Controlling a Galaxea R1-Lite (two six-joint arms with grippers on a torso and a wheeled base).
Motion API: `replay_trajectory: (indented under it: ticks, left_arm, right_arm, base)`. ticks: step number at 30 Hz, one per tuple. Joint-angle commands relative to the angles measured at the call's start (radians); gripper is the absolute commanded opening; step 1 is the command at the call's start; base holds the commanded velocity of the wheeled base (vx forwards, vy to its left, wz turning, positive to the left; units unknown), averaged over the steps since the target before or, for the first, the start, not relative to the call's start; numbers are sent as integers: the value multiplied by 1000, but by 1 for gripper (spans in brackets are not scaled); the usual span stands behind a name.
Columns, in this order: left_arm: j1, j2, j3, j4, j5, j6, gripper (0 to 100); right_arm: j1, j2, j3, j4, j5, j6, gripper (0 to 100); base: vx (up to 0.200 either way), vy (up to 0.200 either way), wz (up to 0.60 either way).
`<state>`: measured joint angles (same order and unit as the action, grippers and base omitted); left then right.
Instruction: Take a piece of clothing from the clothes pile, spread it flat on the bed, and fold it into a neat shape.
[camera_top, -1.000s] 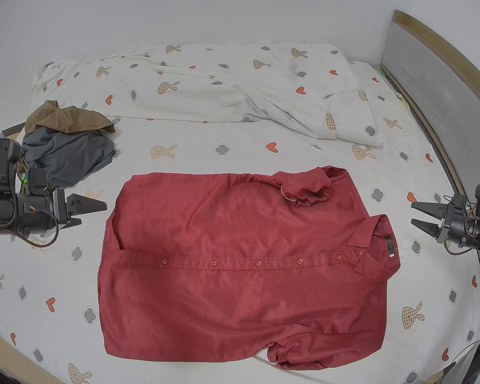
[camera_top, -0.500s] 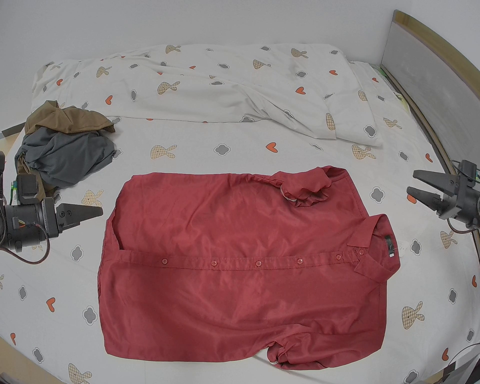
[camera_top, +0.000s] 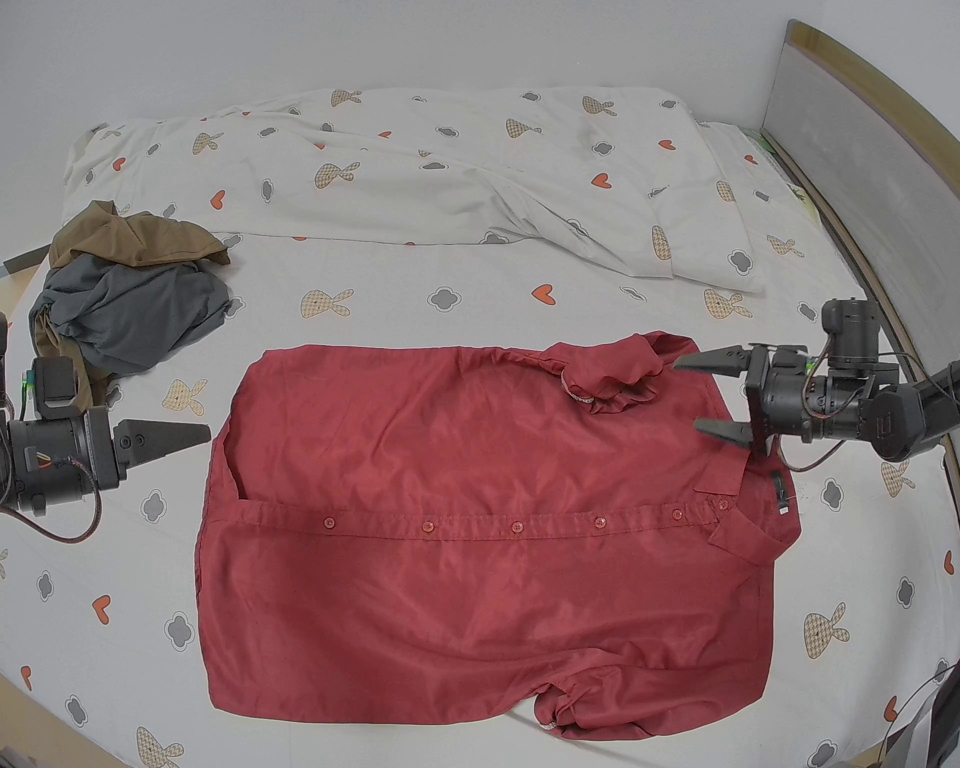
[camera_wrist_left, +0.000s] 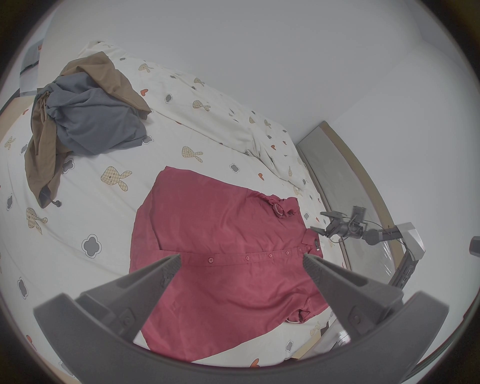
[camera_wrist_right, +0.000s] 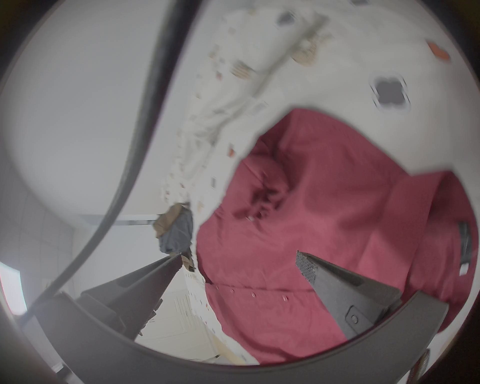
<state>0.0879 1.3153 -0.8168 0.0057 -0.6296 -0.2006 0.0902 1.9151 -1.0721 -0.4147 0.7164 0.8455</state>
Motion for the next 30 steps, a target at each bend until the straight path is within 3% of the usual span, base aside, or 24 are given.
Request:
replay_trajectory:
  ticks: [1,3,4,8,17,18,20,24,30]
  left_arm:
    - [-27,13,15,-6,-1,1,100]
    - [-27,13,15,-6,-1,1,100]
    - [-25,13,15,-6,-1,1,100]
    - [-30,12,16,-6,-1,1,100]
    - [-31,-1,18,-4,-1,1,100]
    - [-31,-4,18,-4,-1,1,100]
    - [-37,-2,18,-4,-1,1,100]
    - [-40,4,19,-4,-1,1,100]
    - [-40,9,21,-4,-1,3,100]
  right_arm:
    - [146,-97,-75,270,-112,30,100]
    - [146,-97,-75,270,-112,30,100]
    - [229,-252,26,418,-110,27,100]
    - [299,-413,179,501,-112,10,100]
    - [298,-421,403,588,-141,-126,100]
    - [304,-389,486,585,-247,-192,100]
    - [312,-375,529,577,-322,-267,100]
    - [306,-384,624,441,-314,-373,100]
    - [324,-354,793,209,-279,-437,100]
  base:
    - [0,0,0]
    - [0,0,0]
    - [0,0,0]
    - [0,0,0]
    - [0,0,0]
    - [0,0,0]
    - [0,0,0]
    - [0,0,0]
    - [0,0,0]
